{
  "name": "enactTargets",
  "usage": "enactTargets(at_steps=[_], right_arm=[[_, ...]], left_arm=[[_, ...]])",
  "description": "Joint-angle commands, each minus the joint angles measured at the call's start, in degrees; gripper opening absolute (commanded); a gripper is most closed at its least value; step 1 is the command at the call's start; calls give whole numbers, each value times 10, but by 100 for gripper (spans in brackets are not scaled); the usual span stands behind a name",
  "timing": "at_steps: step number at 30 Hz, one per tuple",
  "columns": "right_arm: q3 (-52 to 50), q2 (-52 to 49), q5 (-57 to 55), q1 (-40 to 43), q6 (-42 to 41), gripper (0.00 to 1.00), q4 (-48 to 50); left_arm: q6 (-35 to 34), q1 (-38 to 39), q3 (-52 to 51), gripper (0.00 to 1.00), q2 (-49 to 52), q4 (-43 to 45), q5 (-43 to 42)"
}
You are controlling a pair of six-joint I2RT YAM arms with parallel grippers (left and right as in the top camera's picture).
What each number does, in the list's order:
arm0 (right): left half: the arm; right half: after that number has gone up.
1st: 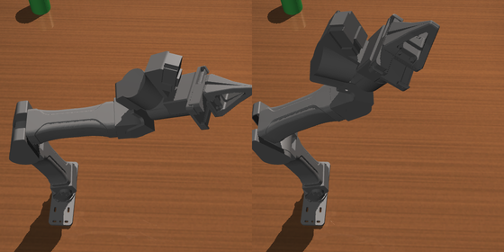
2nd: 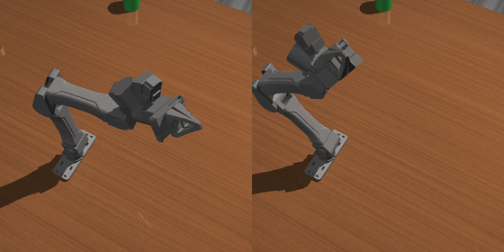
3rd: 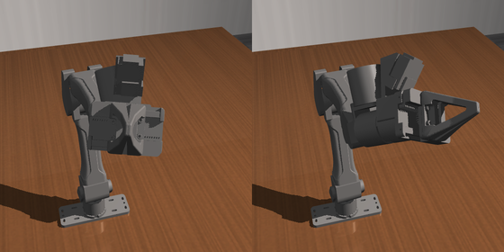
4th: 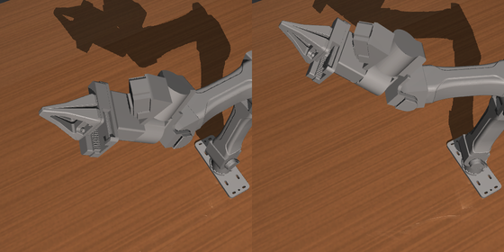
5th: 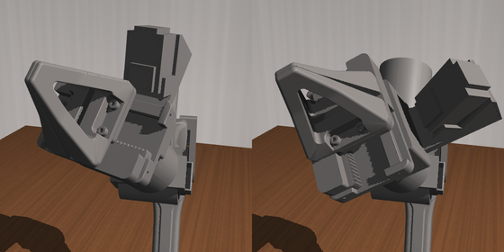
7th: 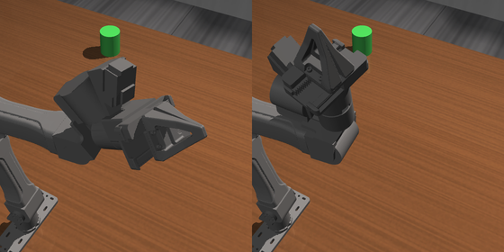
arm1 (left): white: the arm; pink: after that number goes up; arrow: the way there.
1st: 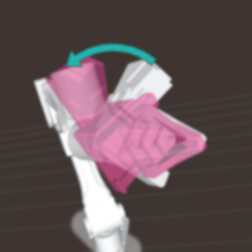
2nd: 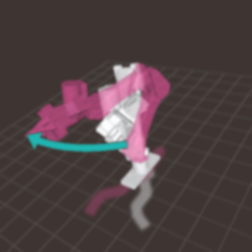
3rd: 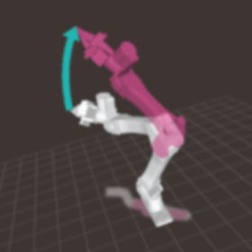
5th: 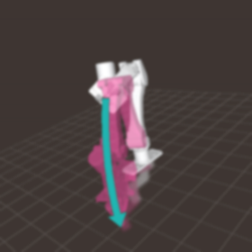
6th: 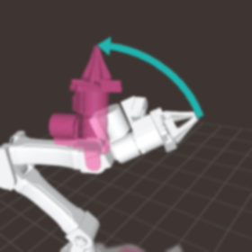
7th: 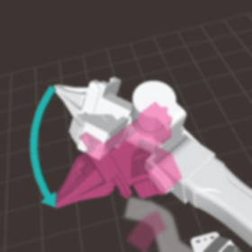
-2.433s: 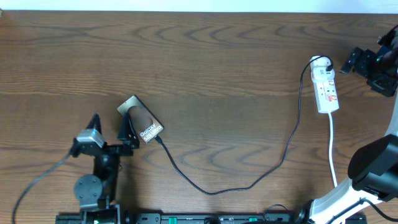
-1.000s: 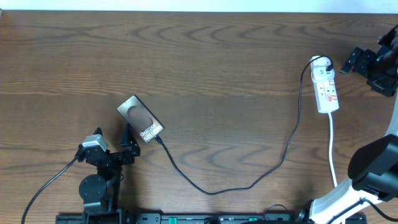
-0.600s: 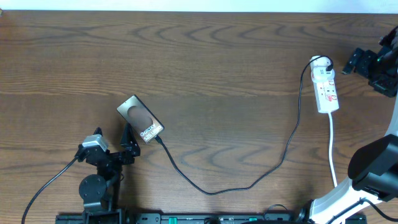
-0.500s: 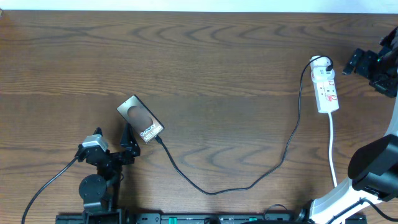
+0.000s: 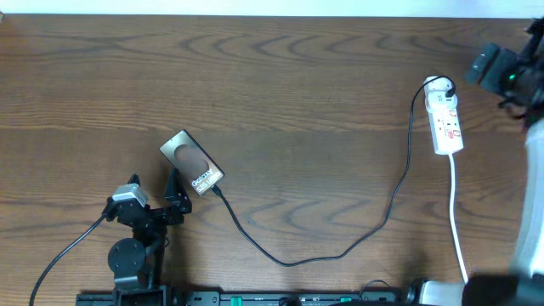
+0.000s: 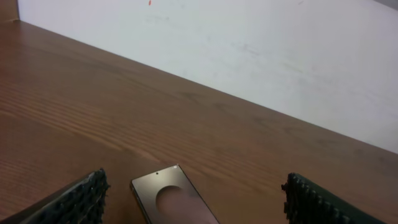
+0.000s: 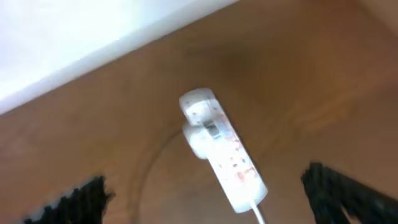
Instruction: Plug charger to phone and switch on socket
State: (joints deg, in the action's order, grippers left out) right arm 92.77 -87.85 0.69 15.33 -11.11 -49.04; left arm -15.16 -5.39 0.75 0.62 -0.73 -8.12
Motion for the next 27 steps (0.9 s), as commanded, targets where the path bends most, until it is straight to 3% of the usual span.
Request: enactTargets(at_steps=[1,11,12,18,21,27], right_arm=[[-134,99,-15,-46,0,99,111],[-566,385,-107,-134,0,99,490],[-651,443,-123,-144,0,99,565],[-858,592,-143,-162,0,99,736],[-927,645,-143,-171,0,99,770],[-925,717,-145,-191,44,99,618]], left_arm=[[5,3,-5,88,-3,-27,-2],[5,3,-5,88,-3,-27,-2],[5,3,-5,88,-3,-27,-2],[5,3,-5,88,-3,-27,-2],[5,3,-5,88,-3,-27,-2],[5,3,-5,88,-3,-27,-2]])
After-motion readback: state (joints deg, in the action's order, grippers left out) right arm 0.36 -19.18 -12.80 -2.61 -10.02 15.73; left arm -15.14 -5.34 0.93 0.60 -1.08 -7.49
